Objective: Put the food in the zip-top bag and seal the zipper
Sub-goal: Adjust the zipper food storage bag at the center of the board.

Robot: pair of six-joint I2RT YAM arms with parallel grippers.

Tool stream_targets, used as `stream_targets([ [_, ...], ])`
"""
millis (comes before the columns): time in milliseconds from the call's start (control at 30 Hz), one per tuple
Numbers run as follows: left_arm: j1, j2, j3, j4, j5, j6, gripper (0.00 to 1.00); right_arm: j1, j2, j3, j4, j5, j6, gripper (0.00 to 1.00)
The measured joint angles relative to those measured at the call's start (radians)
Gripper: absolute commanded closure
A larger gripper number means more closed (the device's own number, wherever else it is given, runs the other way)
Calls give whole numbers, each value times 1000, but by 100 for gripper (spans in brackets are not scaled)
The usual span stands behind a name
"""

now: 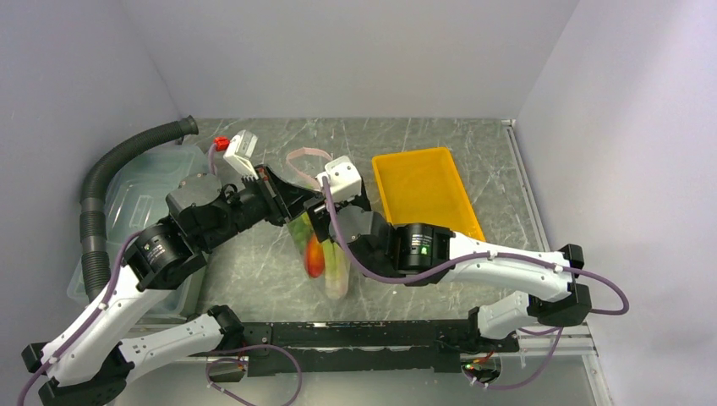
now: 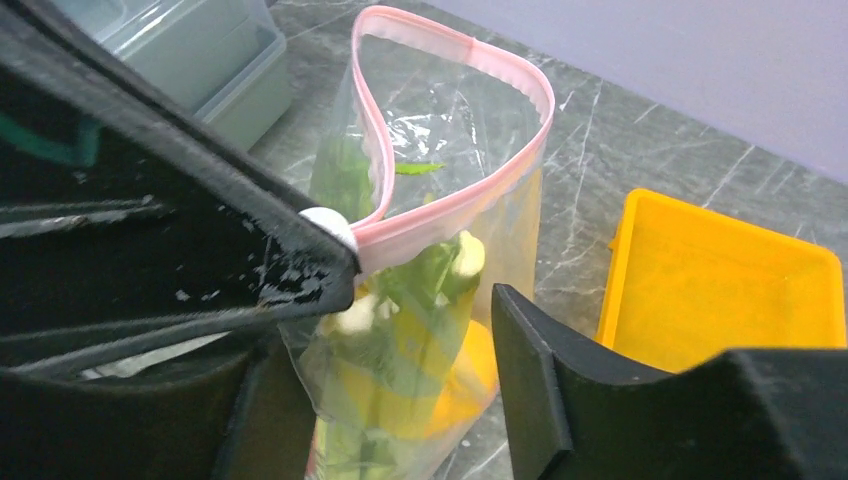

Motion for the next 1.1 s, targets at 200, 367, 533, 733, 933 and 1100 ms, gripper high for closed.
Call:
stream_targets([
  [200, 0, 0, -2, 0, -19, -1, 100, -31, 3, -31, 69, -45, -26, 71],
  [367, 0, 2, -2, 6, -29, -1, 100, -38, 3, -43, 106, -77, -44, 100],
  [533, 0, 2, -7, 2, -30, -1, 100, -40, -8, -66, 121, -106, -61, 100],
  [733, -3, 2, -11, 1, -18, 0, 72, -45, -50, -97, 120, -176, -95, 100],
  [933, -3, -20, -7, 37, -39, 24, 48, -51, -118, -139, 45, -266, -145, 100],
  [1100, -3, -46, 52, 18, -50, 102, 31, -53, -185, -183, -28, -365, -193, 100],
])
